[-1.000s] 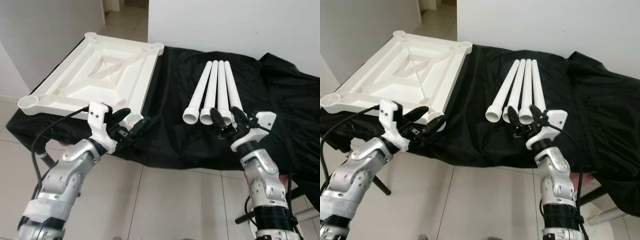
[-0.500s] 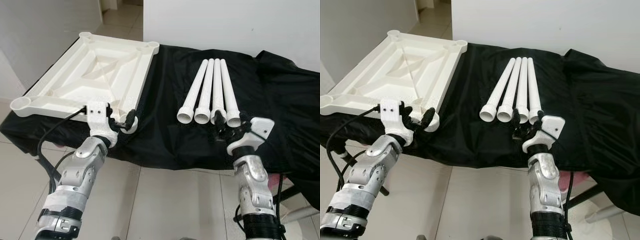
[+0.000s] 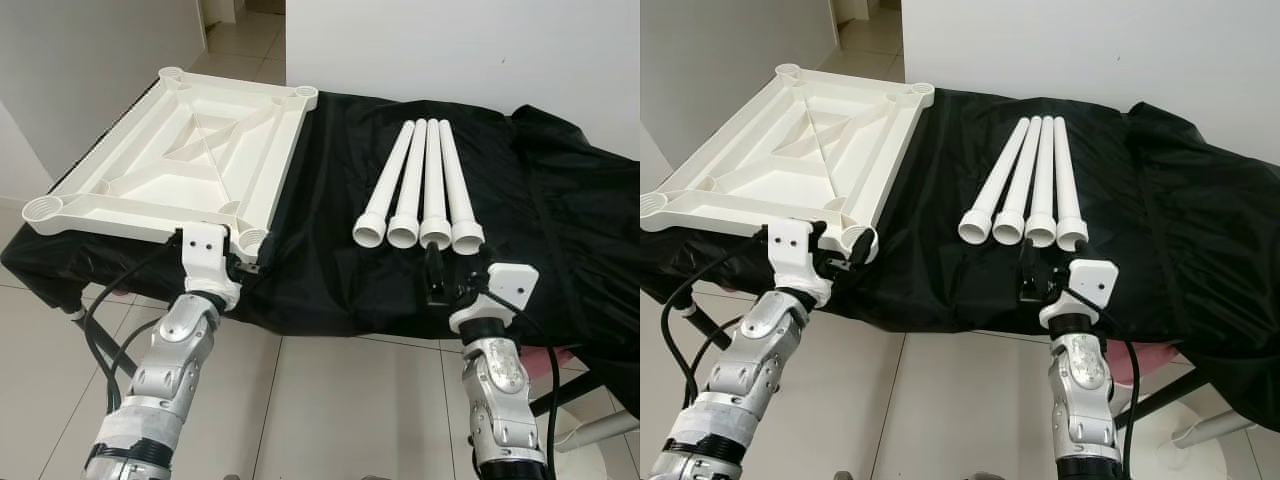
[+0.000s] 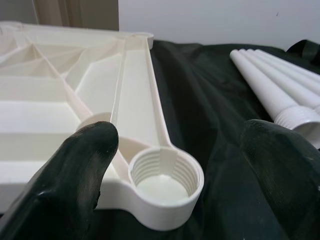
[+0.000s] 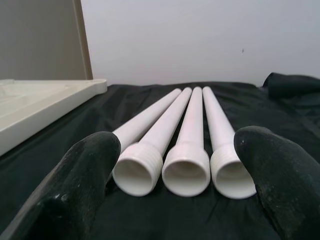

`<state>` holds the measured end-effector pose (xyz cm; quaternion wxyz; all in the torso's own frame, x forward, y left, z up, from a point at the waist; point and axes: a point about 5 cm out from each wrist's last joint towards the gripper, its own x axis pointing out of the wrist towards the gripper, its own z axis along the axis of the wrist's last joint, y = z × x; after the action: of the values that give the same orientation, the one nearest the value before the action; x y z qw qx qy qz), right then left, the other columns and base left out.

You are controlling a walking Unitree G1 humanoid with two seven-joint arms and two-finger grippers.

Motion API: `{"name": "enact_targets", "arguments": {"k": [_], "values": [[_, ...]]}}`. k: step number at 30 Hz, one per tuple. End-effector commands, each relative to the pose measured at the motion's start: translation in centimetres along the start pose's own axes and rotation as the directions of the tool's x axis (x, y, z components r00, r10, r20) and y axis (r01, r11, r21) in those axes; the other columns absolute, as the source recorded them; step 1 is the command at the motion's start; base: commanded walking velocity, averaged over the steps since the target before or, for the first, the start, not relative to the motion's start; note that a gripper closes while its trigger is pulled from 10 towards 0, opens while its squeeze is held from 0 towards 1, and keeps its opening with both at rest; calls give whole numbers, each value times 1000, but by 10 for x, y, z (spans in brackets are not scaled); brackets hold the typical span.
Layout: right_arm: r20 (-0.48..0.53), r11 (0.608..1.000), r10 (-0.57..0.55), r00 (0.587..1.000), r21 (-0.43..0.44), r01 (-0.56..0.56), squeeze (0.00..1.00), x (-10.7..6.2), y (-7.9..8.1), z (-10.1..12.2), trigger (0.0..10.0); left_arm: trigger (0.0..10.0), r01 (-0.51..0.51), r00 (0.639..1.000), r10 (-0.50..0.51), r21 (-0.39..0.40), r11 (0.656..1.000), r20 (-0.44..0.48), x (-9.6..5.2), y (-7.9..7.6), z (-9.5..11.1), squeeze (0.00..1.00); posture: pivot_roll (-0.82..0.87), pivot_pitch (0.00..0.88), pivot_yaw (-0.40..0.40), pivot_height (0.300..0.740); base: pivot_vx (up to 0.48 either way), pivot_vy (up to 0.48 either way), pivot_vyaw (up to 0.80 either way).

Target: Building children table

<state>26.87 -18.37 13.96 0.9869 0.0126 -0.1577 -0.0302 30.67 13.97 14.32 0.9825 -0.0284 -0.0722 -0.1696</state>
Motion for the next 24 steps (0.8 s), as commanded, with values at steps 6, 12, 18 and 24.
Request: {"name": "enact_targets", "arguments": {"k": [6, 12, 18, 24], "values": [[34, 1000, -7, 999, -18, 8, 0, 9, 2, 6, 10000, 10000, -51, 997, 47, 64, 997, 55, 5, 5, 10, 0, -7, 0, -15, 740, 0, 0, 0], [49, 1000, 26, 998, -9, -26, 0, 21, 10, 6, 10000, 10000, -32, 997, 27, 59, 998, 77, 13, 6, 16, 0, 20, 0, -32, 740, 0, 0, 0], [47, 999, 30, 998, -19, -29, 0, 23, 12, 6, 10000, 10000, -56, 996, 50, 72, 996, 75, 15, 11, 17, 0, 21, 0, -37, 740, 0, 0, 0], [44, 999, 10, 999, -32, -8, 0, 24, 10, 6, 10000, 10000, -93, 992, 89, 46, 995, 89, 16, 11, 18, 0, 13, 0, -33, 740, 0, 0, 0]]}}
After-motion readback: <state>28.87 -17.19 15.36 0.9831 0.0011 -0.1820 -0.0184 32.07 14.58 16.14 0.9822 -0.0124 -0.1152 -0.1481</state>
